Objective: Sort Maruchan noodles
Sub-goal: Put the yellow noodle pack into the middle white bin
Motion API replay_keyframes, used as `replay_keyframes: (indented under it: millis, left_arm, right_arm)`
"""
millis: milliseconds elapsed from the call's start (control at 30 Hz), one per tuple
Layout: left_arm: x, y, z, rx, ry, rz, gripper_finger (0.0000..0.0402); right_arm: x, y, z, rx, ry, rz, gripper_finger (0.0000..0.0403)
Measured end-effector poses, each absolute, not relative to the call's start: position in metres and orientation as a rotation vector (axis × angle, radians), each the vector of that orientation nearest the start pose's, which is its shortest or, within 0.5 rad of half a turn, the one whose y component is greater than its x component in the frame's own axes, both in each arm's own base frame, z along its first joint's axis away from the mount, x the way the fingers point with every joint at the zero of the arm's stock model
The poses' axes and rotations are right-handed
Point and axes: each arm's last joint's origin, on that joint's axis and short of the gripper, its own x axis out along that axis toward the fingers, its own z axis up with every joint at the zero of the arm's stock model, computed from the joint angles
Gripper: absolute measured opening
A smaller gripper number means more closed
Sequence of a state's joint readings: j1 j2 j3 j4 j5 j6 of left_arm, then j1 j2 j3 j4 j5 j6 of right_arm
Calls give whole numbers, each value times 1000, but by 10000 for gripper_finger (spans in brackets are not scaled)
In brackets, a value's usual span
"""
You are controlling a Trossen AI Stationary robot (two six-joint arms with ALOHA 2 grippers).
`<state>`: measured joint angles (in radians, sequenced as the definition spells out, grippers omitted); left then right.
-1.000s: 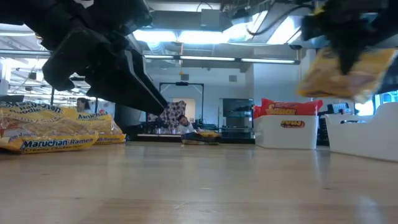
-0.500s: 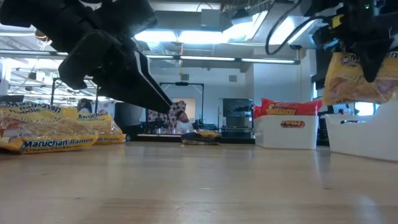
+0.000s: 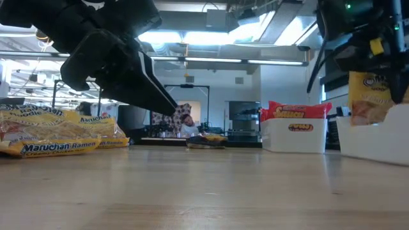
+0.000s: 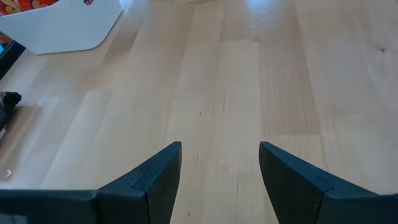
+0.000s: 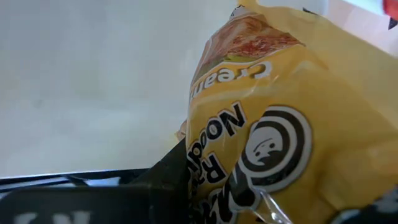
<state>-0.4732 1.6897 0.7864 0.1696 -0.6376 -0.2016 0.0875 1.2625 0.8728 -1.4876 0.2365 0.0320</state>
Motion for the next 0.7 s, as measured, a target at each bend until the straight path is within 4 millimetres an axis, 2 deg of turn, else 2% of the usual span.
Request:
replay_keyframes:
  millis: [333,700]
  left_arm:
    - [291,-130,150,193,599,217,209]
    - [291,-130,150,193,600,217,209]
  right_arm:
    - [166,7,207,-335,1828,-72,114]
    - [171,7,205,-341,1776,-64,115]
